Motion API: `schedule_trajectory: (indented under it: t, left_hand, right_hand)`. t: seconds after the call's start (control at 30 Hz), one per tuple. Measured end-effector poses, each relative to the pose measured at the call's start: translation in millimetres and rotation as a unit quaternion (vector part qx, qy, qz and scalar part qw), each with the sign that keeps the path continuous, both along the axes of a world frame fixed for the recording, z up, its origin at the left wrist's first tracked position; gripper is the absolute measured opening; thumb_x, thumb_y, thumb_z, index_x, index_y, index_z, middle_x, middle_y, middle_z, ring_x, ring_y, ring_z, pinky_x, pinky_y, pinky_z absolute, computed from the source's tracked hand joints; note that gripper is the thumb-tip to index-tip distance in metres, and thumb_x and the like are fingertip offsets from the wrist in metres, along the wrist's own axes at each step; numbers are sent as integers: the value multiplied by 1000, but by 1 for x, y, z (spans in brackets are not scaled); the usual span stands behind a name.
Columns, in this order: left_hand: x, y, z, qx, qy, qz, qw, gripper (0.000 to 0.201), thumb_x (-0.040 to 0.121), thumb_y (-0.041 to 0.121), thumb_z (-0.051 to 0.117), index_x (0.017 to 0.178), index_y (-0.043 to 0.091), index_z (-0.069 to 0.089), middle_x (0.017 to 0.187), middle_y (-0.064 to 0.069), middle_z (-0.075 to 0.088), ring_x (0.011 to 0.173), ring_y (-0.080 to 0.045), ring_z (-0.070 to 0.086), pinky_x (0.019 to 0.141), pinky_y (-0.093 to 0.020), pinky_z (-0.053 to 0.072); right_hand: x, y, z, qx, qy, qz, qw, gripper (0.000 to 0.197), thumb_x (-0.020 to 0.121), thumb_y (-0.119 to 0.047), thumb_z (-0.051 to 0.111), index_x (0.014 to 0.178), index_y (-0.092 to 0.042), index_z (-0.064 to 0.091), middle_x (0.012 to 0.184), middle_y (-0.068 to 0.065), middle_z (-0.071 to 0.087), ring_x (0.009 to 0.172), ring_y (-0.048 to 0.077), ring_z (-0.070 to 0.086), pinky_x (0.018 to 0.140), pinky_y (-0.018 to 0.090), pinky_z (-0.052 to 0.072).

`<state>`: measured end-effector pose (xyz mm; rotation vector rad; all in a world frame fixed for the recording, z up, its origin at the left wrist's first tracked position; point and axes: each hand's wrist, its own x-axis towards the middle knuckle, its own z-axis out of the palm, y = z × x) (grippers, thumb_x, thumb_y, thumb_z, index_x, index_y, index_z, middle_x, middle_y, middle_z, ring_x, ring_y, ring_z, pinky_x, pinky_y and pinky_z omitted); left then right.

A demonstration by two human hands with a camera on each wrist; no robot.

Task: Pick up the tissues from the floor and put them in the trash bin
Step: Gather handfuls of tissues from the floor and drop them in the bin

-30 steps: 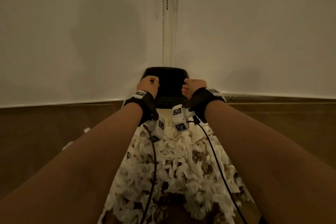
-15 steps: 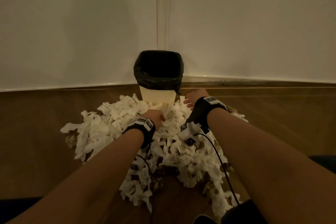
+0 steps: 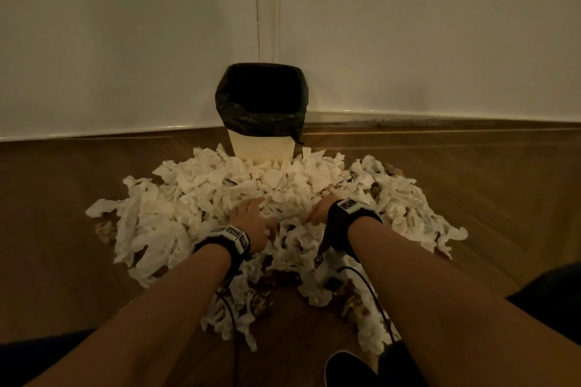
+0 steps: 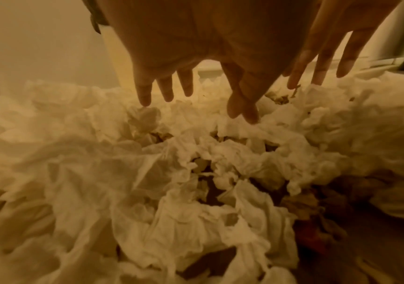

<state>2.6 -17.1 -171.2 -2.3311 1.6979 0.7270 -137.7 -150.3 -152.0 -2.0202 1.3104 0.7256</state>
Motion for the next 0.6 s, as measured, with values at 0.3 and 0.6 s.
schedule_trajectory:
  t: [0.3,0.6]
  left_hand:
    - [4,-2,-14,45,-67,-59,995,38,93,25,44,131,29,48,144,-6,27,126,-30,38,105,-41,29]
    - [18,-19,2,-57,34,51,996,26,89,29,60,107,11,69,112,-6,66,101,-21,60,87,-28,45]
  right_hand:
    - [-5,9,-17,-40,82,95,991,80,77,-32,72,144,-15,32,139,13,44,120,36,49,97,48,46]
    - [-14,-1,-12,-92,-17,-58,994,63,78,-24,72,134,-11,47,133,13,52,118,32,54,95,41,49]
